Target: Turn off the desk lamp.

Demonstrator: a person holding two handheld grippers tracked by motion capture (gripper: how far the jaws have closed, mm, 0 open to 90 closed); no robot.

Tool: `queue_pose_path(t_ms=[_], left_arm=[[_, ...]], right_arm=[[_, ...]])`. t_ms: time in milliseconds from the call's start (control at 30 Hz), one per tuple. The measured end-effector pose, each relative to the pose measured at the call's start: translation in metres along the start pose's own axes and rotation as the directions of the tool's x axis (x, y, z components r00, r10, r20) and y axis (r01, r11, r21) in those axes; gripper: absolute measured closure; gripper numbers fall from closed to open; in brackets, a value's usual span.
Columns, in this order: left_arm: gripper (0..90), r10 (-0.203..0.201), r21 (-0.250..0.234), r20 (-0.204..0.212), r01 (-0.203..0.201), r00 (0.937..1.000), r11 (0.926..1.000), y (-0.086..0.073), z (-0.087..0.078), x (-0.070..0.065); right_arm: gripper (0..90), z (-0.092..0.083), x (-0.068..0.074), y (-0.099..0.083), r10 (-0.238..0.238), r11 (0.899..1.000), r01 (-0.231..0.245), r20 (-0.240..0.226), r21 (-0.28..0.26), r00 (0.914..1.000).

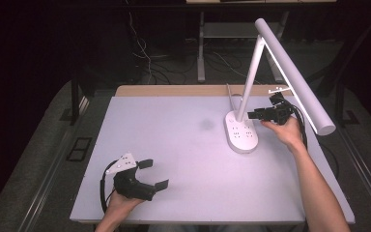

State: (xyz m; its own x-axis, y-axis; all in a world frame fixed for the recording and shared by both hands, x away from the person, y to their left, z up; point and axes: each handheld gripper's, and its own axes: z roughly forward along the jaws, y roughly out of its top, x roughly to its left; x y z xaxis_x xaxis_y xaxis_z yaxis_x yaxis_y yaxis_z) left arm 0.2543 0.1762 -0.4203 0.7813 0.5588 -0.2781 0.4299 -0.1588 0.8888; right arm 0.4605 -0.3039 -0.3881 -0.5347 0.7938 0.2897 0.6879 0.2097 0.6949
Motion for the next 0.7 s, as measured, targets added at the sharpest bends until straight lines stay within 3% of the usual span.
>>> queue_pose_path(t_ms=[500,700], left_arm=[[0.0,-0.006,-0.003,0.005,0.006,1.0000,1.0000,0.000,0.000,0.000],[0.0,-0.005,-0.003,0.007,0.005,1.0000,1.0000,0.000,-0.001,0.000]], right_arm=[[89.7,0.016,-0.008,-0.003,0.024,1.000,-0.024,0.022,0.006,0.9995],[90.0,0.025,-0.005,-0.003,0.018,1.000,-0.018,0.040,0.018,0.9990]])
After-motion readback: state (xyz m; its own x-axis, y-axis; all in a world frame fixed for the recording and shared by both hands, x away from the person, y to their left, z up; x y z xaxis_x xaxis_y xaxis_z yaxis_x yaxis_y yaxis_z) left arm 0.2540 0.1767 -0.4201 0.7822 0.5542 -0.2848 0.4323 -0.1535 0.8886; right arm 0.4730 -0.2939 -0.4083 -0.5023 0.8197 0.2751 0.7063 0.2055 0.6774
